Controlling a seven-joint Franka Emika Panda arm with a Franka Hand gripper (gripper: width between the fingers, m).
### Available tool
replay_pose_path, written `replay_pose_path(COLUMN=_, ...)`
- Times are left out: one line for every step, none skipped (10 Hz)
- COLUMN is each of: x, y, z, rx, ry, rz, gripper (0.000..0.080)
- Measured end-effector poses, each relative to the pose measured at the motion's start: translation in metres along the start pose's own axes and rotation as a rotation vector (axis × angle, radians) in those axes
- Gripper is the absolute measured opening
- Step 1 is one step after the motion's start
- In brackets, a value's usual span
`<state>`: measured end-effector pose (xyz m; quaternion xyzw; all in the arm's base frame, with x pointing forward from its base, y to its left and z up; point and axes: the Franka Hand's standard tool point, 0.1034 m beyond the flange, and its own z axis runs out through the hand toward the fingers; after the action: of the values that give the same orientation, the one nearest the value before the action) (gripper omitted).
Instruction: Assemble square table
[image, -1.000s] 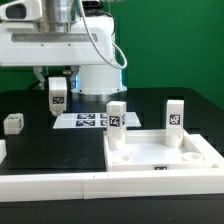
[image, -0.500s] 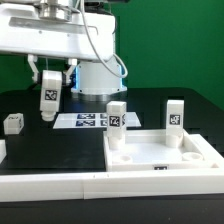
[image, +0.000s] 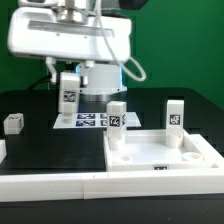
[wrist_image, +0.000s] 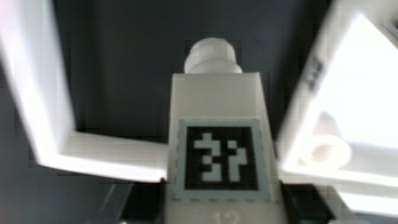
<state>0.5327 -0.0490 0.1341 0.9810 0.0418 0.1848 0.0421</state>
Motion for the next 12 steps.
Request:
replay_pose_path(x=0.018, y=-0.014, z=0.001, rx=0.010, ry=0.021, rz=0.001, gripper=0.0291)
replay_pose_path(x=0.029, y=-0.022, z=0.003, rx=0.017, ry=0.037, rz=0.013, gripper=0.0291)
replay_pose_path(x=0.034, y=-0.026, z=0.004, rx=0.022, ry=0.042, rz=0.021, gripper=0.0291)
replay_pose_path(x=0.032, y=-0.024, z=0.004, rx=0.020, ry=0.039, rz=0.018, gripper=0.0291)
replay_pose_path(x=0.032, y=-0.025, z=0.004, rx=0.021, ry=0.039, rz=0.018, gripper=0.0291)
replay_pose_path(x=0.032, y=-0.025, z=0.004, rx=0.021, ry=0.038, rz=0.018, gripper=0.0291)
replay_pose_path(x=0.032, y=-0.025, z=0.004, rx=0.021, ry=0.038, rz=0.018, gripper=0.0291)
replay_pose_path(x=0.031, y=-0.024, z=0.005, rx=0.020, ry=0.037, rz=0.017, gripper=0.0291)
replay_pose_path(x=0.025, y=-0.026, z=0.009, rx=0.024, ry=0.026, rz=0.037, gripper=0.0291)
replay_pose_path(x=0.029, y=-0.045, z=0.009, rx=0.045, ry=0.026, rz=0.055, gripper=0.0291)
replay_pose_path(x=0.039, y=-0.062, z=0.007, rx=0.061, ry=0.036, rz=0.059, gripper=0.0291)
replay_pose_path(x=0.048, y=-0.077, z=0.009, rx=0.074, ry=0.046, rz=0.073, gripper=0.0291)
